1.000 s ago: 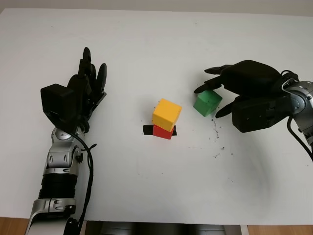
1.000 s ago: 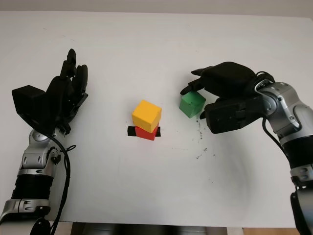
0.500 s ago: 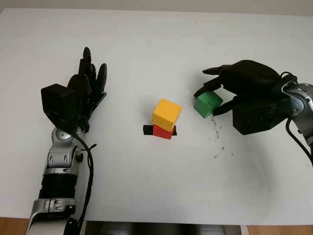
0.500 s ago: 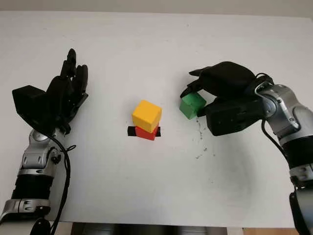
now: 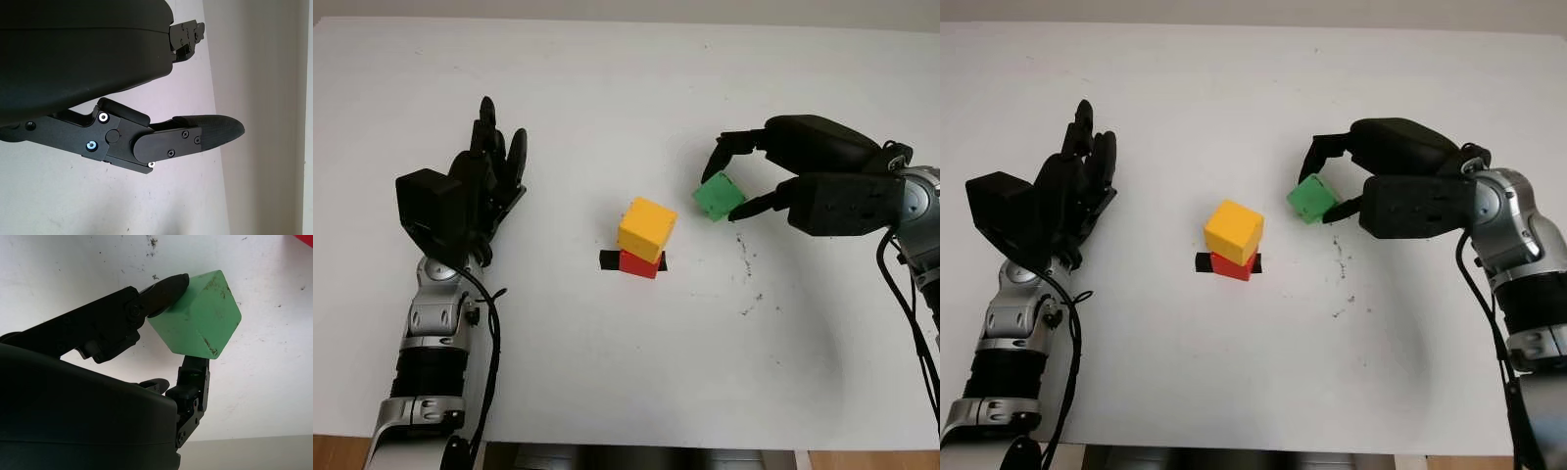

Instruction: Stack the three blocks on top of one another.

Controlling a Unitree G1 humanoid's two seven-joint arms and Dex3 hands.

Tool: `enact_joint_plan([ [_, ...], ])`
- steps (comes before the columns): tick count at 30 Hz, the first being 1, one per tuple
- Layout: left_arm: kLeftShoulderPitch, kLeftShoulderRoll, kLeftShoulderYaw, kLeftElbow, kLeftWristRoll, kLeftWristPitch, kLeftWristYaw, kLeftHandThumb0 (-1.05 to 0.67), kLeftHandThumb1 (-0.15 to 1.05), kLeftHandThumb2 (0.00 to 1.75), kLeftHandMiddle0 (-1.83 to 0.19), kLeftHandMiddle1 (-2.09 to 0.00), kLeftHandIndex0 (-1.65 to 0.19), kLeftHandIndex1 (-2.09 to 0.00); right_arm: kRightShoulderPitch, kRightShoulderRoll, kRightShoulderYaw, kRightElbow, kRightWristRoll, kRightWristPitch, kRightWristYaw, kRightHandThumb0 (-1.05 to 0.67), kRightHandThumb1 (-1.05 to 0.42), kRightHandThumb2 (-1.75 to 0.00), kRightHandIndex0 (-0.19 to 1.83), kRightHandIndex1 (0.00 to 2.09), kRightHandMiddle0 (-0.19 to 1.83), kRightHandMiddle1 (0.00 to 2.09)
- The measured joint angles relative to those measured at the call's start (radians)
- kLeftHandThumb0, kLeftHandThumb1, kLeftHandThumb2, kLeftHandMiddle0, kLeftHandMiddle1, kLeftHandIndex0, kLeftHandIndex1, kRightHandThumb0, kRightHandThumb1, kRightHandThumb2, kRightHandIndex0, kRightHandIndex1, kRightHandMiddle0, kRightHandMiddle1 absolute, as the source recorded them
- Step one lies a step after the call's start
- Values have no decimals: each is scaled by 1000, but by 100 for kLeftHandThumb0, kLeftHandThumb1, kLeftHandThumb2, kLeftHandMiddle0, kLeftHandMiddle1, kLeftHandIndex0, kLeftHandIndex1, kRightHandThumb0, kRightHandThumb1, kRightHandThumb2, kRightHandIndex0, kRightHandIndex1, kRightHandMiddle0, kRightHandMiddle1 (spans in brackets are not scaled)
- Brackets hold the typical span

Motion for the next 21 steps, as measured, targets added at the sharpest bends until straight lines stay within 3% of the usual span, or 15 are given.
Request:
enact_joint_plan([
  [4, 0, 0, 0, 3, -2, 0, -2, -72, 105, 54, 19, 0, 19, 0, 0, 0, -12, -72, -1, 69, 23, -32, -93, -5, 40, 6, 44, 129],
  [10, -10, 0, 0, 24, -1, -17, -4, -73, 105, 54, 19, 0, 19, 0, -12, 0, -58, -141, 62, 143, 77, -33, -93, -5, 40, 6, 40, 140],
  [21, -16, 0, -1, 33, -6, -33, -5, -72, 105, 56, 19, 0, 19, 0, -29, 11, -114, -281, 172, 203, 115, -36, -92, -5, 41, 6, 40, 148],
])
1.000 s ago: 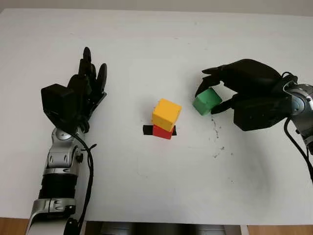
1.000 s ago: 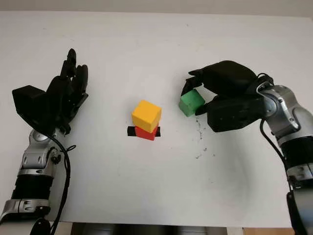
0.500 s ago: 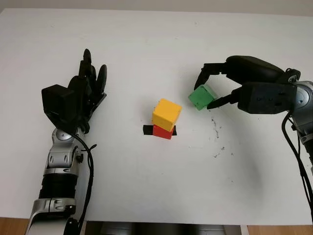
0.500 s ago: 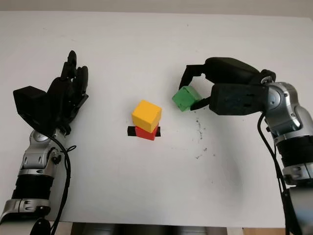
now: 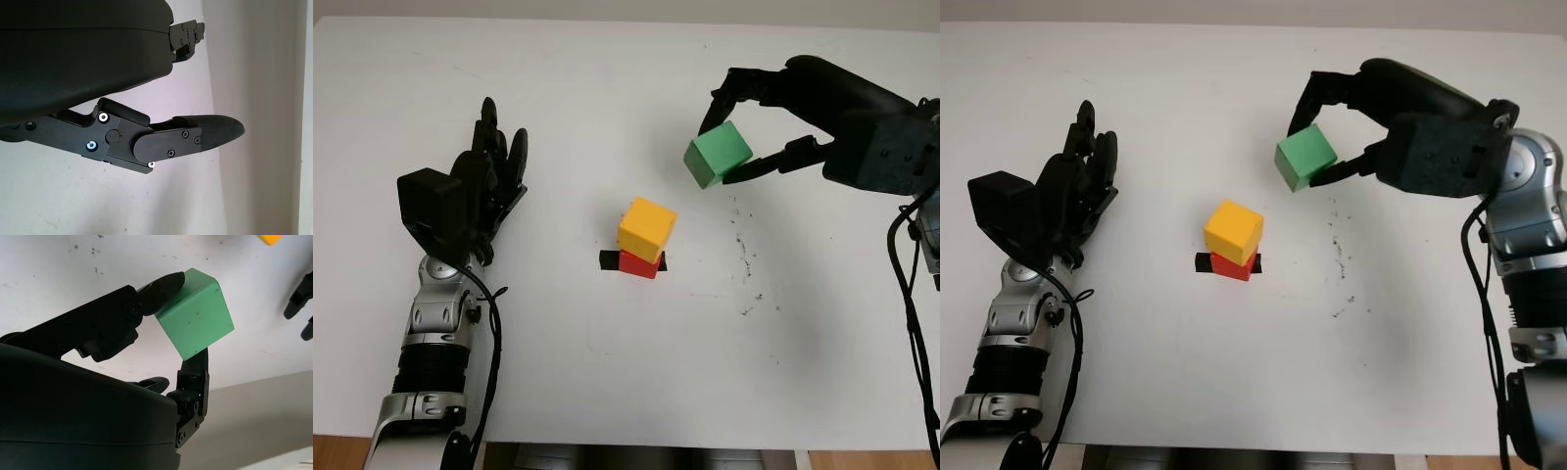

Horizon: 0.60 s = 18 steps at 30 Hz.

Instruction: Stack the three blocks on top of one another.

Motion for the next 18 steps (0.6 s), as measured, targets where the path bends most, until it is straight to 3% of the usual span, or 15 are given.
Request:
enact_joint_plan([
  [11, 0, 0, 0, 6, 7, -6, 3, -71, 105, 56, 19, -1, 19, 0, -124, 11, -8, -60, 77, 83, 81, -39, -90, -5, 42, 7, 47, 147],
  [18, 0, 0, -2, 2, 9, -6, 9, -71, 105, 56, 19, -1, 19, 0, -164, 83, 2, -66, 155, 185, 155, -37, -93, -6, 38, 5, 40, 159],
])
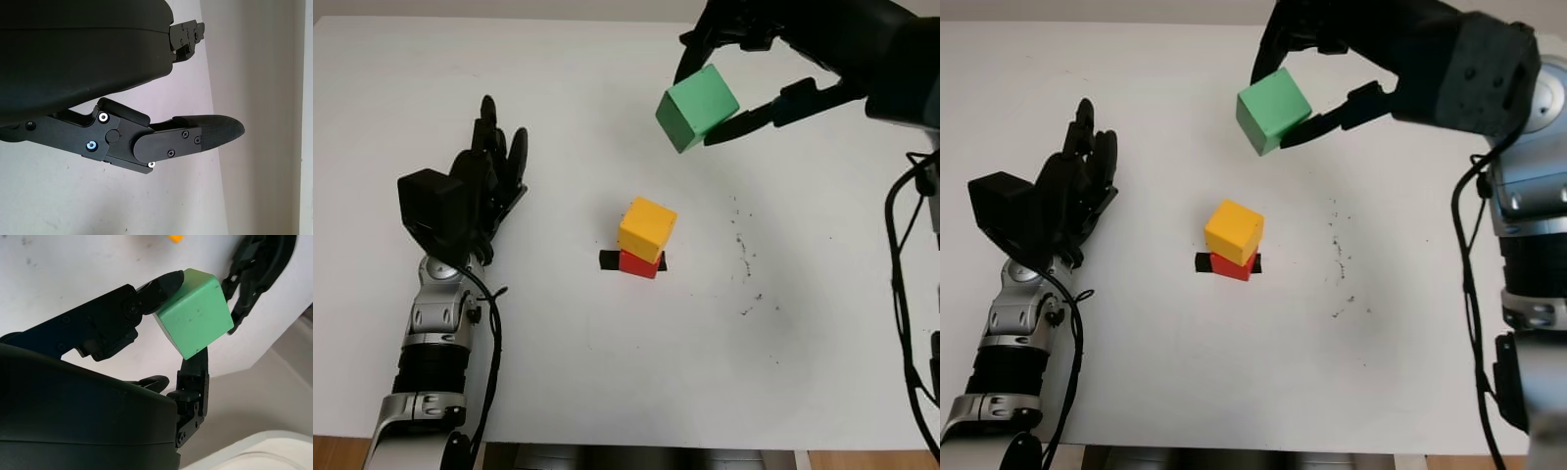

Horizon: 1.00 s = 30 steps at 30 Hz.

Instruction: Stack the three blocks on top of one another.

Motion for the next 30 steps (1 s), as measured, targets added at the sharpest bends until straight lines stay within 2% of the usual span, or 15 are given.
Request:
enact_joint_plan([
  [4, 0, 0, 0, -5, 0, 4, 2, -71, 105, 56, 19, -1, 19, 0, -5, 30, 21, -6, 23, 46, 37, -40, -93, -6, 38, 5, 39, 161],
  [16, 0, 0, 0, -8, -1, 7, 5, -72, 105, 54, 19, 0, 19, 0, 26, 66, 76, 48, 24, 19, 107, -41, -93, -6, 37, 4, 39, 160],
  [30, 0, 0, 0, -10, 1, 6, 14, -71, 105, 55, 19, -2, 19, 0, 28, 66, 94, 114, 18, 5, 200, -45, -93, -5, 38, 5, 42, 161],
])
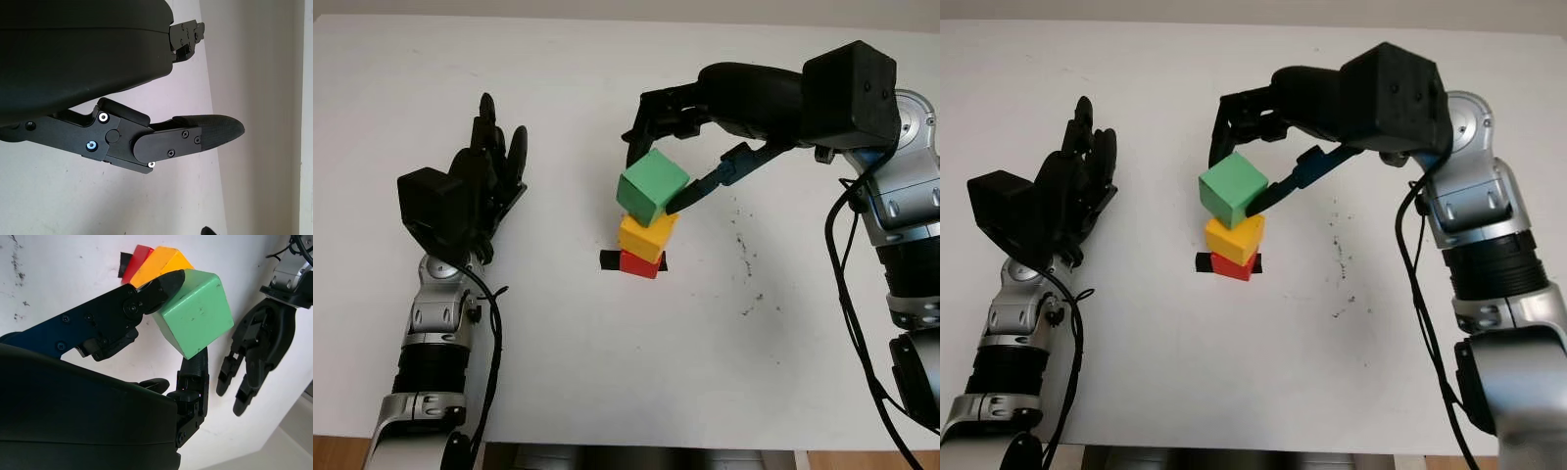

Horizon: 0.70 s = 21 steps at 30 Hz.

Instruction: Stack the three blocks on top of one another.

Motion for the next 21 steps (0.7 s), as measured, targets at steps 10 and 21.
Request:
enact_joint_plan([
  [10, 0, 0, 1, 0, -1, -4, 0, -72, 105, 54, 19, -3, 19, 0, -24, 0, 0, 18, 7, 12, 28, -43, -94, -6, 39, 5, 38, 164],
  [21, 1, 0, 2, -10, -1, 11, 10, -72, 105, 54, 19, -4, 19, 0, -28, 0, 0, 43, 4, -15, 28, -44, -95, -6, 39, 5, 37, 165],
])
